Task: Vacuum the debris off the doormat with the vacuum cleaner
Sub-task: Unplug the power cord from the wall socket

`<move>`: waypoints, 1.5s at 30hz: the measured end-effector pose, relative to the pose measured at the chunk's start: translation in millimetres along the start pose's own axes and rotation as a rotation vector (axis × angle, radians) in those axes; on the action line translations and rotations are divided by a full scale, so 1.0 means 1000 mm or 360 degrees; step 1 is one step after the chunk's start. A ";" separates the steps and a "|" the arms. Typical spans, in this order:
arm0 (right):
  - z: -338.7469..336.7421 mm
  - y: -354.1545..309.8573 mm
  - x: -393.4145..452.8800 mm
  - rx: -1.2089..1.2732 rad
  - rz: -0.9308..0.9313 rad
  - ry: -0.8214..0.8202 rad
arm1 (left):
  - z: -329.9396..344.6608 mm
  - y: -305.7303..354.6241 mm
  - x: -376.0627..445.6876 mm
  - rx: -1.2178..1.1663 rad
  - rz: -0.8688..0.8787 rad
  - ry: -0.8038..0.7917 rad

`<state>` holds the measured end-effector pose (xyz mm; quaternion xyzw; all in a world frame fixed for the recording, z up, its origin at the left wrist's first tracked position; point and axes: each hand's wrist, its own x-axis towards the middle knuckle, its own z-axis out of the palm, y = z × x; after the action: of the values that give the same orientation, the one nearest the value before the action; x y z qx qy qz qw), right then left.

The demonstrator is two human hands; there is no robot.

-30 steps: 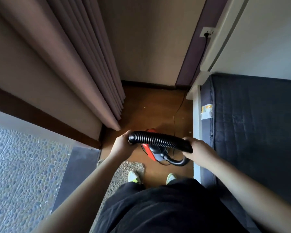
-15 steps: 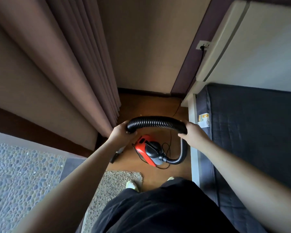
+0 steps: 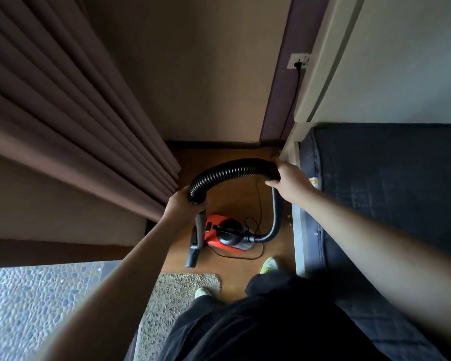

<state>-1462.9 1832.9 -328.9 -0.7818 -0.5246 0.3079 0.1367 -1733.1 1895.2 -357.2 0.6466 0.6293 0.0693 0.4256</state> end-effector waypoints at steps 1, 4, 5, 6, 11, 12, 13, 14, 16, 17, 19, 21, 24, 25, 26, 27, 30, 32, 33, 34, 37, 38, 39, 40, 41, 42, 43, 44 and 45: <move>-0.007 0.005 0.010 -0.0003 -0.0019 -0.0020 | 0.004 0.007 0.003 0.0024 -0.0012 0.0009; -0.026 0.013 0.037 0.0033 -0.0097 -0.0055 | 0.013 0.022 0.010 0.0016 -0.0050 0.0053; -0.032 0.014 0.046 0.0052 -0.0129 -0.0068 | 0.016 0.027 0.012 0.0016 -0.0054 0.0076; -0.036 0.014 0.054 0.0055 -0.0163 -0.0076 | 0.018 0.032 0.013 0.0015 -0.0058 0.0102; -0.055 0.001 0.097 -0.0010 -0.0299 -0.0096 | 0.019 0.048 0.019 -0.0064 -0.0128 0.0207; -0.056 -0.004 0.105 -0.0025 -0.0312 -0.0095 | 0.017 0.049 0.020 -0.0078 -0.0142 0.0219; -0.057 -0.010 0.113 -0.0036 -0.0325 -0.0088 | 0.015 0.050 0.022 -0.0085 -0.0153 0.0231; -0.057 -0.016 0.121 -0.0048 -0.0338 -0.0079 | 0.013 0.050 0.025 -0.0085 -0.0161 0.0238; -0.055 -0.028 0.139 -0.0075 -0.0365 -0.0075 | 0.008 0.049 0.035 -0.0064 -0.0182 0.0246; -0.053 -0.035 0.148 -0.0095 -0.0374 -0.0077 | 0.005 0.048 0.040 -0.0056 -0.0198 0.0257; -0.053 -0.047 0.164 -0.0111 -0.0382 -0.0070 | -0.001 0.048 0.049 -0.0048 -0.0207 0.0277; -0.053 -0.061 0.179 -0.0087 -0.0396 -0.0041 | -0.006 0.048 0.059 -0.0078 -0.0200 0.0289; -0.056 -0.081 0.204 -0.0048 -0.0428 0.0028 | -0.014 0.051 0.073 -0.0151 -0.0223 0.0268; -0.056 -0.087 0.212 -0.0044 -0.0433 0.0048 | -0.016 0.053 0.077 -0.0149 -0.0219 0.0262; -0.057 -0.093 0.219 -0.0051 -0.0436 0.0066 | -0.018 0.055 0.082 -0.0130 -0.0190 0.0271; -0.057 -0.098 0.226 -0.0060 -0.0442 0.0083 | -0.020 0.056 0.085 -0.0104 -0.0147 0.0286; -0.060 -0.109 0.243 -0.0067 -0.0426 0.0144 | -0.028 0.064 0.098 0.0021 -0.0019 0.0276; -0.063 -0.115 0.249 -0.0049 -0.0404 0.0174 | -0.032 0.073 0.105 0.0121 0.0021 0.0248; -0.064 -0.116 0.251 -0.0019 -0.0402 0.0185 | -0.034 0.077 0.109 0.0158 0.0031 0.0237; -0.066 -0.114 0.252 0.0000 -0.0395 0.0181 | -0.035 0.081 0.112 0.0192 0.0044 0.0212; -0.068 -0.099 0.265 -0.0016 -0.0369 0.0153 | -0.030 0.090 0.128 0.0132 0.0115 0.0113; -0.068 -0.091 0.270 -0.0014 -0.0348 0.0133 | -0.028 0.093 0.135 0.0112 0.0143 0.0078; -0.067 -0.083 0.275 -0.0004 -0.0333 0.0108 | -0.025 0.097 0.143 0.0109 0.0178 0.0044; -0.067 -0.076 0.281 0.0004 -0.0313 0.0081 | -0.023 0.102 0.149 0.0120 0.0199 0.0010; -0.067 -0.070 0.287 0.0012 -0.0288 0.0050 | -0.021 0.107 0.156 0.0135 0.0206 -0.0018; -0.068 -0.064 0.294 0.0024 -0.0276 0.0019 | -0.018 0.112 0.162 0.0148 0.0201 -0.0028; -0.069 -0.057 0.301 0.0043 -0.0280 -0.0004 | -0.015 0.116 0.169 0.0158 0.0193 -0.0019; -0.071 -0.052 0.307 0.0070 -0.0286 -0.0024 | -0.012 0.121 0.175 0.0171 0.0180 -0.0003; -0.073 -0.046 0.315 0.0107 -0.0289 -0.0035 | -0.009 0.127 0.182 0.0185 0.0177 0.0011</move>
<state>-1369.0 2145.2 -353.9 -0.7226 -0.5843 0.3201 0.1844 -1607.1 2077.6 -352.1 0.7040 0.5967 0.0583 0.3807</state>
